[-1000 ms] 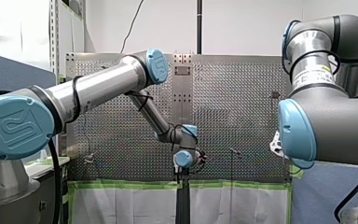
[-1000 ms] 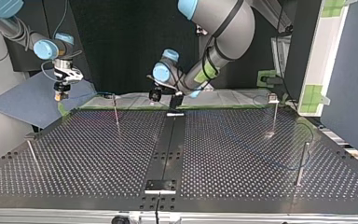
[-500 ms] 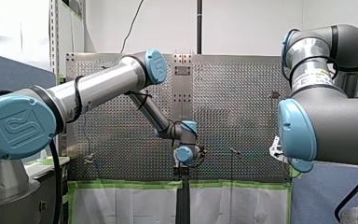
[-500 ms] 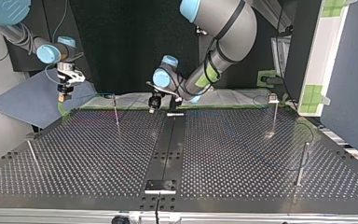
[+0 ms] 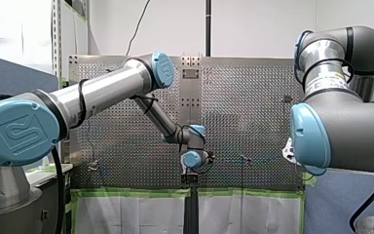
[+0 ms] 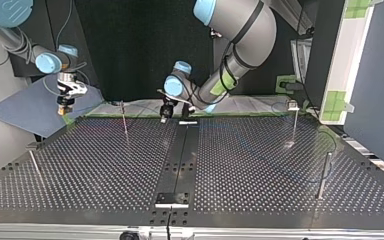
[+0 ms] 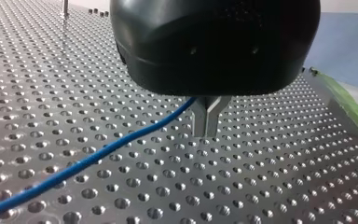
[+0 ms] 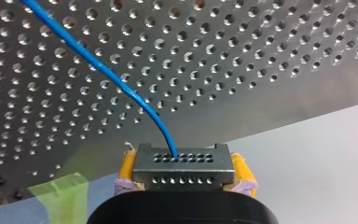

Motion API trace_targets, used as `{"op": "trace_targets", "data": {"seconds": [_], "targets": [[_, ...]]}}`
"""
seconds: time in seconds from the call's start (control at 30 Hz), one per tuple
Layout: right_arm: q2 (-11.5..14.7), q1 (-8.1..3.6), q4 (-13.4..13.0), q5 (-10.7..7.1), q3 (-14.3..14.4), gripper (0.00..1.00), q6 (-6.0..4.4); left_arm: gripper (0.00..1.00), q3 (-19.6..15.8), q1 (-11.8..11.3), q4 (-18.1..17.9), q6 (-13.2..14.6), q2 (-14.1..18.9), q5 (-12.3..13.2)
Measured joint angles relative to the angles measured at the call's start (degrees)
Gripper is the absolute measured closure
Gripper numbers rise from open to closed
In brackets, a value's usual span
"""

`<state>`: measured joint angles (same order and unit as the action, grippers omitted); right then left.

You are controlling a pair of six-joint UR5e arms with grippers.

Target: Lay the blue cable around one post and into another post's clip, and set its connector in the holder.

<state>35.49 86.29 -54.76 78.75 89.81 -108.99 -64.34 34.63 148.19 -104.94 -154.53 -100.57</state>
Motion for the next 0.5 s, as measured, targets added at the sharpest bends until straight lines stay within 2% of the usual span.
{"op": "trace_targets", "data": {"seconds": [0.5], "targets": [[-1.23, 0.47, 1.51, 0.22, -4.11, 1.00, 1.35, 0.98, 0.98, -0.56, 1.07, 0.48, 0.01, -2.29]]}}
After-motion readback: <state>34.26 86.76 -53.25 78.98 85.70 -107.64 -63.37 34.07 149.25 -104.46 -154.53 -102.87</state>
